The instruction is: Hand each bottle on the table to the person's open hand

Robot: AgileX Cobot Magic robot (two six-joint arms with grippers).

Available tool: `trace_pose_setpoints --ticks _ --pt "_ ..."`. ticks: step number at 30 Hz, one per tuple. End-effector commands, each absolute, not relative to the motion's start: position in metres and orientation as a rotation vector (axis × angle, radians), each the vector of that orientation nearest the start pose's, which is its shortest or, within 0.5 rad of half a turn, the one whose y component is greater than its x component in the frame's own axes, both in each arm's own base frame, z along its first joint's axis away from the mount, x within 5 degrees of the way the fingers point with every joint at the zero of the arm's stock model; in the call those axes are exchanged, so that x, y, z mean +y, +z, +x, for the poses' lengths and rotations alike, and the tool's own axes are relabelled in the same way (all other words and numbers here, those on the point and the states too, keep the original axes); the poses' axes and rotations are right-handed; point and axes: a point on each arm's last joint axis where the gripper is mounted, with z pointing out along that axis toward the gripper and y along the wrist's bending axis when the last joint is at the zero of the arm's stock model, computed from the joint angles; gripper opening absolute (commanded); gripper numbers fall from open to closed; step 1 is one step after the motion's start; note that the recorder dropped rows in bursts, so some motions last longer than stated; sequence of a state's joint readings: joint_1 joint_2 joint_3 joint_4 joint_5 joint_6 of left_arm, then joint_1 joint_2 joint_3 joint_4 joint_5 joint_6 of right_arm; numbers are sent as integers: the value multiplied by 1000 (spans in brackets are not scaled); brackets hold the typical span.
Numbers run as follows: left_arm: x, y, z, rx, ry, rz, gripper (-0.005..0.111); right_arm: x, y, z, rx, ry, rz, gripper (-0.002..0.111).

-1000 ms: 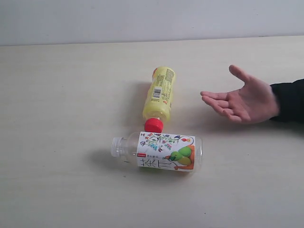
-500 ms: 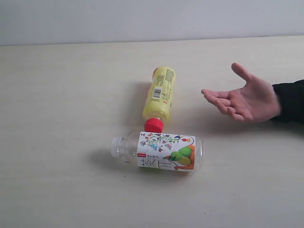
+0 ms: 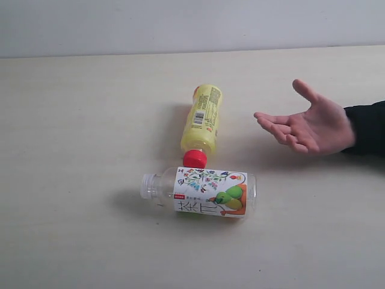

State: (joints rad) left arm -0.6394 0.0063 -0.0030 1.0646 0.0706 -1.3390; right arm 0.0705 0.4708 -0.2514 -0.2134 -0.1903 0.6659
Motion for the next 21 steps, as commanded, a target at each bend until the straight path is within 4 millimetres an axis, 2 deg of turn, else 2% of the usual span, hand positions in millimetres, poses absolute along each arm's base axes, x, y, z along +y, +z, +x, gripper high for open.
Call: trace_pose_setpoints --ticks 1,6,10,14,18,21 --pt "-29 210 48 1539 -690 231 0 13 298 133 1633 220 52 0" --pt "-29 210 48 1539 -690 231 0 12 310 155 1815 43 -21 0" --pt "-29 210 48 1539 -690 231 0 19 310 176 2010 -104 -172 0" --pt "-29 210 48 1539 -690 231 0 37 302 190 2252 -186 -425 0" --pt "-29 210 48 1539 -690 231 0 63 291 195 2468 -100 -748 0" --pt "-29 210 48 1539 -690 231 0 84 283 191 2537 41 -1007 0"
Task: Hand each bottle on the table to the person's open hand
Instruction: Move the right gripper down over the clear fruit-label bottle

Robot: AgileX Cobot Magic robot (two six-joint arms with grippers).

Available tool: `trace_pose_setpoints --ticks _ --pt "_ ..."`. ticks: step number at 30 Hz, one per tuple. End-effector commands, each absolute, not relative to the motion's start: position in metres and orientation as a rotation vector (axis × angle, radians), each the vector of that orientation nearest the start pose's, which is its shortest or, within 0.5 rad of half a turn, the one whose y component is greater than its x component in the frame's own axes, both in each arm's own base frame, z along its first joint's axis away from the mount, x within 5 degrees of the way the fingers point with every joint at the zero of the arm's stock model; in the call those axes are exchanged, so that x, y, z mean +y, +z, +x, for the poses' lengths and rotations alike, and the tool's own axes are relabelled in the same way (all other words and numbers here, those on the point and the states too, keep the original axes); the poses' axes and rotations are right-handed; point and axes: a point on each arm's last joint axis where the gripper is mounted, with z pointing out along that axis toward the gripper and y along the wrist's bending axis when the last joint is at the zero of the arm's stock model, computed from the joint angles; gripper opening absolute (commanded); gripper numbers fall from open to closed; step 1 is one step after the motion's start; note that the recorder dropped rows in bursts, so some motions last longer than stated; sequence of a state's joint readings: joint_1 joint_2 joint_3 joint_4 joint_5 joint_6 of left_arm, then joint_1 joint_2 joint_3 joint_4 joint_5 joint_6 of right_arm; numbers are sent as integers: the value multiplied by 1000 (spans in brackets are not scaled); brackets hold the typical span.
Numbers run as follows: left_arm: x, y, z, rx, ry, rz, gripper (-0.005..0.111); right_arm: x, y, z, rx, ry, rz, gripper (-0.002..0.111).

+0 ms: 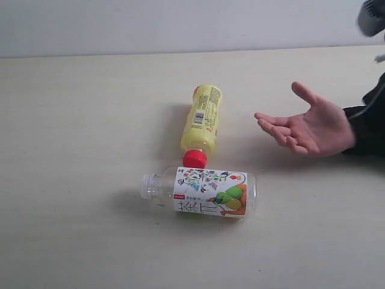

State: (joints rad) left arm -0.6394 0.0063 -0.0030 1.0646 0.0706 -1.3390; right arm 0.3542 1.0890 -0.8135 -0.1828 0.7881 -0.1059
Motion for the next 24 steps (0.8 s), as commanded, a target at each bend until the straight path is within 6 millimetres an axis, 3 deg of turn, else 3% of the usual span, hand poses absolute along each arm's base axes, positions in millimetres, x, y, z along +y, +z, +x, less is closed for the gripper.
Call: trace_pose_setpoints --ticks 1,9,17,24 --pt "-29 210 48 1539 -690 231 0 91 280 190 2532 76 -1084 0" --pt "-29 210 48 1539 -690 231 0 114 275 182 2447 133 -1306 13" --pt "-29 210 48 1539 -690 231 0 125 278 177 2477 343 -1193 13" --pt "-29 210 48 1539 -690 231 0 121 275 168 2707 400 -990 13"
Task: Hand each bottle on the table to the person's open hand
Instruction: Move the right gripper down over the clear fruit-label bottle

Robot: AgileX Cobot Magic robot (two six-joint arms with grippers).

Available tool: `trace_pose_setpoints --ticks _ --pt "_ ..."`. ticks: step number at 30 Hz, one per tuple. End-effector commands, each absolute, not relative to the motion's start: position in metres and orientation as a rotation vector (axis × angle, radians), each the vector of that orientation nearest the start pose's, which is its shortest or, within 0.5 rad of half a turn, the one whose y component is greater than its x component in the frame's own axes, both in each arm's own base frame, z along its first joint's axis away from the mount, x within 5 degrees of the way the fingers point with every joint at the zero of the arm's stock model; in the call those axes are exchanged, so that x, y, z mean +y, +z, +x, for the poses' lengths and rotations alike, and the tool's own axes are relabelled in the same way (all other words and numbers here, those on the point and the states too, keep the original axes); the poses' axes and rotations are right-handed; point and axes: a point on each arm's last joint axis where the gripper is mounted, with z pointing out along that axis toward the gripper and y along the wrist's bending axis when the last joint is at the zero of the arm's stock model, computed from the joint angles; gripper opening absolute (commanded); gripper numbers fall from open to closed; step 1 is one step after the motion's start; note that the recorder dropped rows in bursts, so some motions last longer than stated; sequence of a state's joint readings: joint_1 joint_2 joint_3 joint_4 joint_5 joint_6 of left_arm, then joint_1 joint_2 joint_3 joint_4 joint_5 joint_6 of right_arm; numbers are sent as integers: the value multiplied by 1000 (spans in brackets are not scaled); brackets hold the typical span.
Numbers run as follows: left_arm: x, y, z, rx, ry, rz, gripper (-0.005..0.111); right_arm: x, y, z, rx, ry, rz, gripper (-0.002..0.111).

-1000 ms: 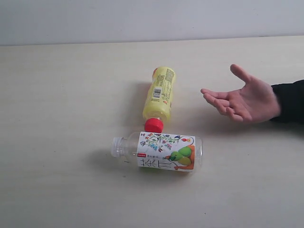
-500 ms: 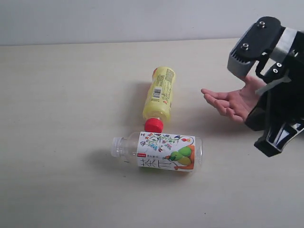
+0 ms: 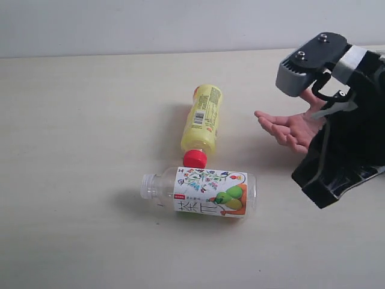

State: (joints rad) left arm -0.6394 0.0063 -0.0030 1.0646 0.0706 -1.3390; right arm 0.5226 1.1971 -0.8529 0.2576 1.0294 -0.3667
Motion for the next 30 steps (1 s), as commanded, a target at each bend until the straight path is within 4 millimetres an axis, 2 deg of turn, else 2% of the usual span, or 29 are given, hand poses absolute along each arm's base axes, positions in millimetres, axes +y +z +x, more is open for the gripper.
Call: trace_pose_setpoints --ticks 1,4,6,12,19,30 --pt "-29 210 48 1539 -690 231 0 121 275 168 2733 406 -950 13" --pt "-29 210 48 1539 -690 231 0 121 275 167 2804 425 -792 13" --pt "-29 210 48 1539 -690 231 0 121 275 167 2812 429 -765 13" --pt "-29 210 48 1539 -690 231 0 122 276 171 2777 437 -742 13" --pt "-29 210 48 1539 -690 231 0 131 278 167 2795 601 -674 13" --pt "-29 210 48 1539 -690 231 0 131 278 166 2806 608 -677 13"
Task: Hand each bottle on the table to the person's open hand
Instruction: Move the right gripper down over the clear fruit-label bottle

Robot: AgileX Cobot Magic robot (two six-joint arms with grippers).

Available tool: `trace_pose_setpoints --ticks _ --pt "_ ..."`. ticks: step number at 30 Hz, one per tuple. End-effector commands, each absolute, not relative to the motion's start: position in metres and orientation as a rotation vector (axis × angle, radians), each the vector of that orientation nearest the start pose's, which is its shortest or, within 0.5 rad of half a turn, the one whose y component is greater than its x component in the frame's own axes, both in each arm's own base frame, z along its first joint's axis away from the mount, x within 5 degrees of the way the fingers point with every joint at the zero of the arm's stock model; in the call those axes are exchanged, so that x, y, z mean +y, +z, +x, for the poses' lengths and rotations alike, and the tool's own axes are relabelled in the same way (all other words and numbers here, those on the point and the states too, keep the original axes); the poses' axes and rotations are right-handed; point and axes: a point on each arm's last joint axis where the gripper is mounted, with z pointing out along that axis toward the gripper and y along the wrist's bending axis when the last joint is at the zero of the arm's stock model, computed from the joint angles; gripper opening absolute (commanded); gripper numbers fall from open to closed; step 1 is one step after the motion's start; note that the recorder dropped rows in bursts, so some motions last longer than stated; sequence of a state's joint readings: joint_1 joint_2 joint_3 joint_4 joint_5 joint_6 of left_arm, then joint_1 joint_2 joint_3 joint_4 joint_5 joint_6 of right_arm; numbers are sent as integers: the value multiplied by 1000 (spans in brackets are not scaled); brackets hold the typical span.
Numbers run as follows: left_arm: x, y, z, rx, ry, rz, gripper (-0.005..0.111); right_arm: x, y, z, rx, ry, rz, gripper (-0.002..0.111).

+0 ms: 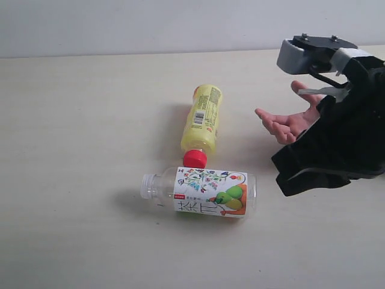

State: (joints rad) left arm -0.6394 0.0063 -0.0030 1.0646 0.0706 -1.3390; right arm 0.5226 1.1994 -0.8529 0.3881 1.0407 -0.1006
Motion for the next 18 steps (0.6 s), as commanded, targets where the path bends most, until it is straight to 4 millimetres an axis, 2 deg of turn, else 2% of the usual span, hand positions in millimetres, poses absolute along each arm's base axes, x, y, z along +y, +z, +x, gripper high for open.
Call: trace_pose_setpoints --ticks 1,9,14,18 --pt "-29 210 48 1539 -690 231 0 131 278 165 2808 611 -677 13" --pt "-29 210 48 1539 -690 231 0 132 279 169 2757 610 -682 12" --pt "-29 210 48 1539 -690 231 0 136 273 175 2637 567 -1006 14" --pt "-29 210 48 1539 -690 231 0 143 266 187 2588 538 -1166 30"
